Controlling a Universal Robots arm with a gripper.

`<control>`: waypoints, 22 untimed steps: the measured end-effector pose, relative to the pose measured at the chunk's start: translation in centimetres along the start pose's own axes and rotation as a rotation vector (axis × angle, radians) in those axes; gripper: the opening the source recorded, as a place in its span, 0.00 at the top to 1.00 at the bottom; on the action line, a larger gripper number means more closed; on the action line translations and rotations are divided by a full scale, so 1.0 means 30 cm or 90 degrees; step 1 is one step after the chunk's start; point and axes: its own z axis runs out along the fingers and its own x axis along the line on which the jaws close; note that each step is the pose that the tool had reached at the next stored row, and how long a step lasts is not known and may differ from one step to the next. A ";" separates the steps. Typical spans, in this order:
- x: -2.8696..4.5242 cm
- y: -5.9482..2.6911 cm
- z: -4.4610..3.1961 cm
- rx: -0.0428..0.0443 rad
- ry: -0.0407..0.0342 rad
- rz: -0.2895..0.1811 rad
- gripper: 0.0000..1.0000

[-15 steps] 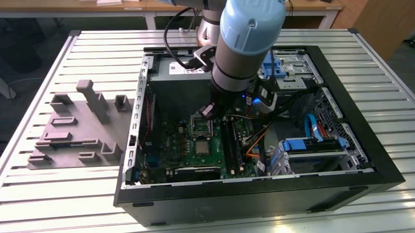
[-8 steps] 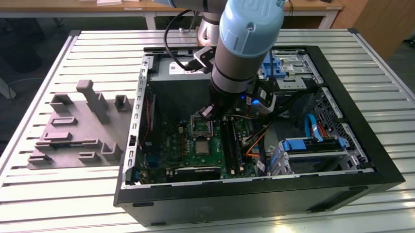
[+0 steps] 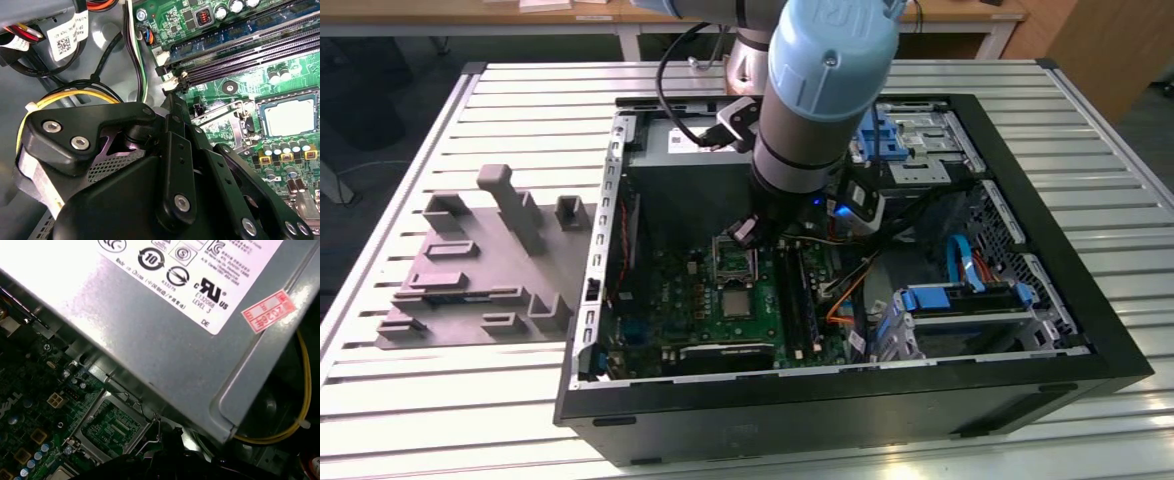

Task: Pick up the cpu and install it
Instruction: 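Close the cpu cover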

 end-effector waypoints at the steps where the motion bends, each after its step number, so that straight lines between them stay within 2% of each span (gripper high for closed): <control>1: 0.001 0.001 0.001 0.0001 0.0001 0.000 0.89; 10: 0.003 0.008 0.002 0.0058 0.0043 0.000 0.89; 11: 0.002 0.009 0.002 0.0075 0.0056 0.000 0.89; 15: -0.002 0.014 0.002 0.0232 0.0178 0.001 0.89; 16: -0.003 0.016 0.002 0.0255 0.0196 0.002 0.89; 22: -0.010 0.028 -0.008 0.0304 0.0234 0.002 0.89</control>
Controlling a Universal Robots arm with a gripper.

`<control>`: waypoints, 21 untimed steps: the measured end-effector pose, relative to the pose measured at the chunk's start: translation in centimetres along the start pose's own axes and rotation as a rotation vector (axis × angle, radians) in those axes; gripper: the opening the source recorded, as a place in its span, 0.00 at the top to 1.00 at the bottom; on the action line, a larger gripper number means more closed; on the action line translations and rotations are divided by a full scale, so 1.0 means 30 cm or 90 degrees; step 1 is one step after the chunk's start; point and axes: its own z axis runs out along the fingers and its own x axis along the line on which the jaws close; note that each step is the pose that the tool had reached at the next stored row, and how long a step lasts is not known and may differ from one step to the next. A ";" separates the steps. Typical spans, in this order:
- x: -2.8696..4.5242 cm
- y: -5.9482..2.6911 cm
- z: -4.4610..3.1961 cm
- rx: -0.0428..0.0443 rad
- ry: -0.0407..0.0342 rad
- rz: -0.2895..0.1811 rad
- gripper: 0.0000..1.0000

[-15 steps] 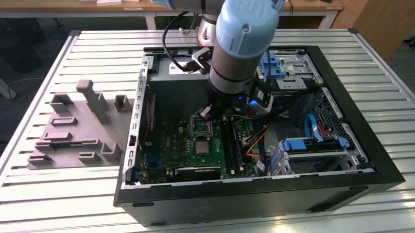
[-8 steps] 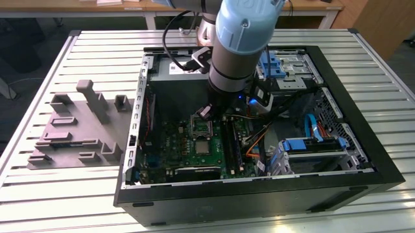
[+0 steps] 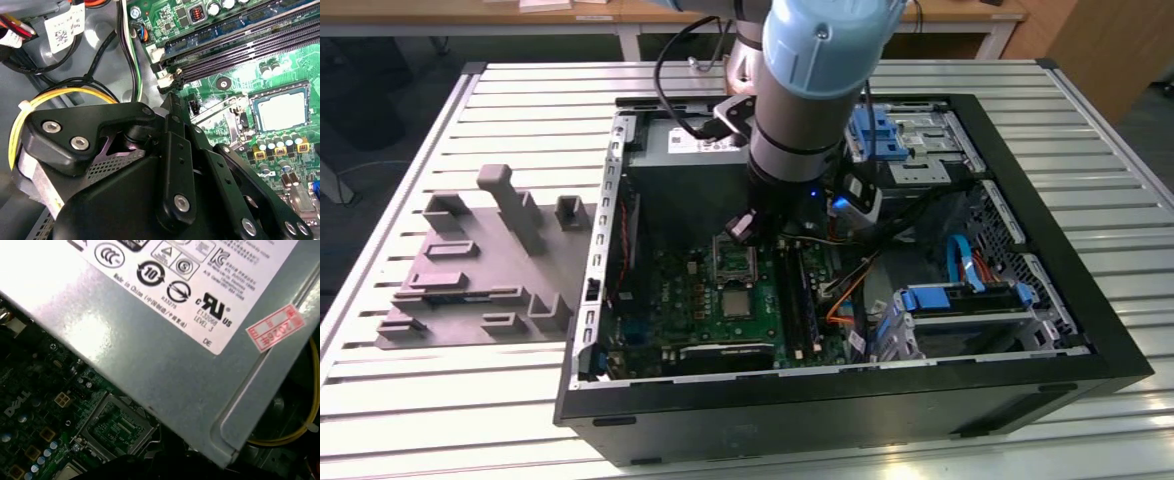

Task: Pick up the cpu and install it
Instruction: 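Close the cpu cover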

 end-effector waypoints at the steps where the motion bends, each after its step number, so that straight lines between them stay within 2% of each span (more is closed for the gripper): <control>1: -0.001 0.002 -0.003 0.0008 0.0006 0.000 0.89; 10: -0.004 0.015 -0.032 0.0173 0.0126 0.001 0.89; 14: -0.007 0.021 -0.045 0.0269 0.0201 -0.001 0.89; 21: -0.009 0.030 -0.062 0.0367 0.0297 -0.012 0.89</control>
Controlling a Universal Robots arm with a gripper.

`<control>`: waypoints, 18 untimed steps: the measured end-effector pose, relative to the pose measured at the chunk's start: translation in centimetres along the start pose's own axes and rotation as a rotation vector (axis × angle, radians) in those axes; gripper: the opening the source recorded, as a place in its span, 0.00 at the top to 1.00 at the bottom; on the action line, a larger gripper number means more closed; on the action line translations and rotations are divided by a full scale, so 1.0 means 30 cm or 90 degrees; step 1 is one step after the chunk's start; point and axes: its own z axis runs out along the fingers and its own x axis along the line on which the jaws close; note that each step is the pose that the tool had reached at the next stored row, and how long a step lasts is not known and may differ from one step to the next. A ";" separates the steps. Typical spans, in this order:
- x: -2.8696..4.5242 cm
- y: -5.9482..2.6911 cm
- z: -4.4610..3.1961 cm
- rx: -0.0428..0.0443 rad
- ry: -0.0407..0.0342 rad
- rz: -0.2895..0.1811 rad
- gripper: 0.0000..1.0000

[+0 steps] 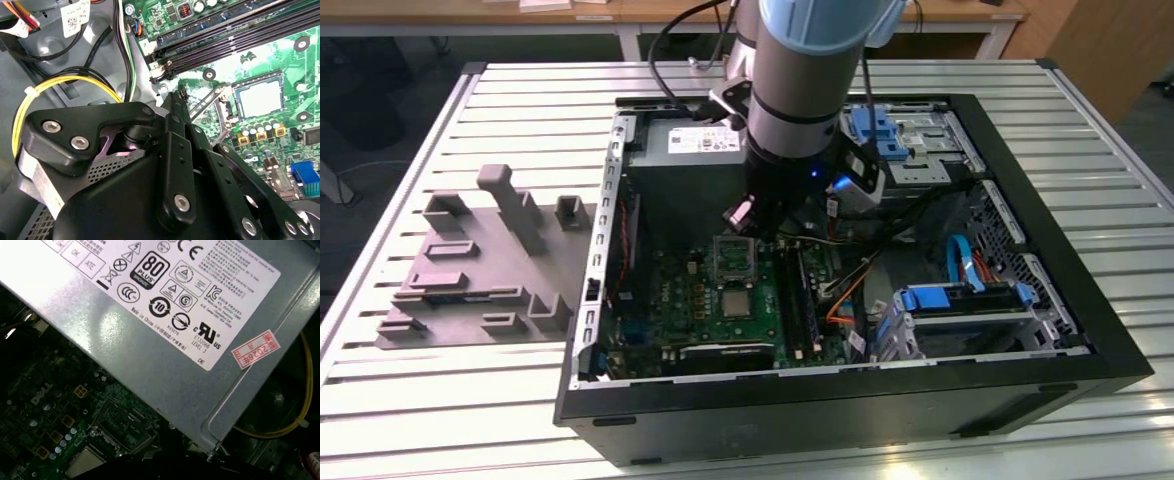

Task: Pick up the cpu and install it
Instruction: 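Close the cpu cover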

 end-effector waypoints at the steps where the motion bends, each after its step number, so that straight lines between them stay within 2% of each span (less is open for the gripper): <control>1: 0.001 0.001 -0.001 0.0010 0.0012 -0.003 0.89; 6: 0.003 0.003 -0.005 0.0018 0.0042 -0.020 0.89; 12: 0.003 0.005 -0.022 0.0011 0.0063 -0.039 0.89; 18: 0.004 0.007 -0.026 -0.0002 0.0121 -0.087 0.89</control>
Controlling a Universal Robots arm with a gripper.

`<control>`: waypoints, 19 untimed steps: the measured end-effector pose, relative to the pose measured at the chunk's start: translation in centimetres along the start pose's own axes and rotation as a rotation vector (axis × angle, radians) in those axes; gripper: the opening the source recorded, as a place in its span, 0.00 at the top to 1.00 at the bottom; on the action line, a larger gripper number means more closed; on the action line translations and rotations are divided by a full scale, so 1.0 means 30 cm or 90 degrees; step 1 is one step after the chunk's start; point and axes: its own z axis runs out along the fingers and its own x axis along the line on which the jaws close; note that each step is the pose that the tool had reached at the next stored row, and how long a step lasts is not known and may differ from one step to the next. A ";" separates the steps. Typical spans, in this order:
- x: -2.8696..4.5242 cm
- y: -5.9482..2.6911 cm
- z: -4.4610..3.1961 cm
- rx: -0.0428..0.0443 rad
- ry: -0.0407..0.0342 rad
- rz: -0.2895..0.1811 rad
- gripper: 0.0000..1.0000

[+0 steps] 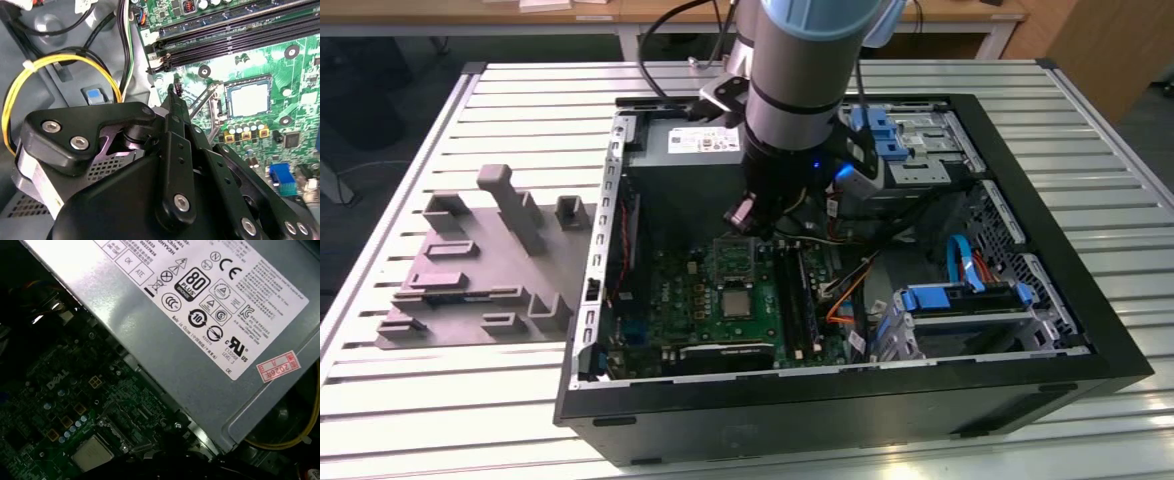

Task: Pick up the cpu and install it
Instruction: 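Close the cpu cover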

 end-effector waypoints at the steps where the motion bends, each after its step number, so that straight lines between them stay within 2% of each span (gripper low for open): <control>1: 0.000 0.000 -0.001 -0.0002 0.0008 -0.007 0.89; 14: 0.000 0.004 -0.021 -0.0024 0.0098 -0.087 0.89; 19: -0.001 0.006 -0.028 -0.0027 0.0107 -0.096 0.89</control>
